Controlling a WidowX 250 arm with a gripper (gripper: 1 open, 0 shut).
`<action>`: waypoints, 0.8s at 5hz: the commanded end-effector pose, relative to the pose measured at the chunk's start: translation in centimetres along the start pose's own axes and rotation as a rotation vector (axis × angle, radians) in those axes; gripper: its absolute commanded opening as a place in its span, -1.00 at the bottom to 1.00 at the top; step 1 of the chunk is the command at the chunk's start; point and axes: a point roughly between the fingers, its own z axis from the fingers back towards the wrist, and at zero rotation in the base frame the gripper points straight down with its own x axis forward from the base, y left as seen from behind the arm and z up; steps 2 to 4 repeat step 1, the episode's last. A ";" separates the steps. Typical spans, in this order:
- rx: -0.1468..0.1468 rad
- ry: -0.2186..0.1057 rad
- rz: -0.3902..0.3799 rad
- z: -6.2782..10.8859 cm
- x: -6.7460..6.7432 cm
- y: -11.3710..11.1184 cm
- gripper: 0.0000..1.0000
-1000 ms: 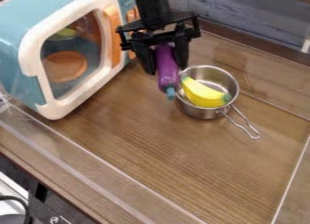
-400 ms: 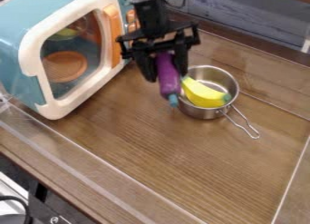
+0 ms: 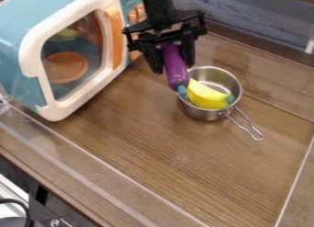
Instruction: Put the eggplant in the silver pot
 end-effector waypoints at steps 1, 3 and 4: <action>-0.019 -0.056 0.020 1.6 1.2 0.0 -1.00; -0.019 -0.056 0.020 1.6 1.2 0.0 -1.00; -0.019 -0.056 0.020 1.6 1.2 0.0 -1.00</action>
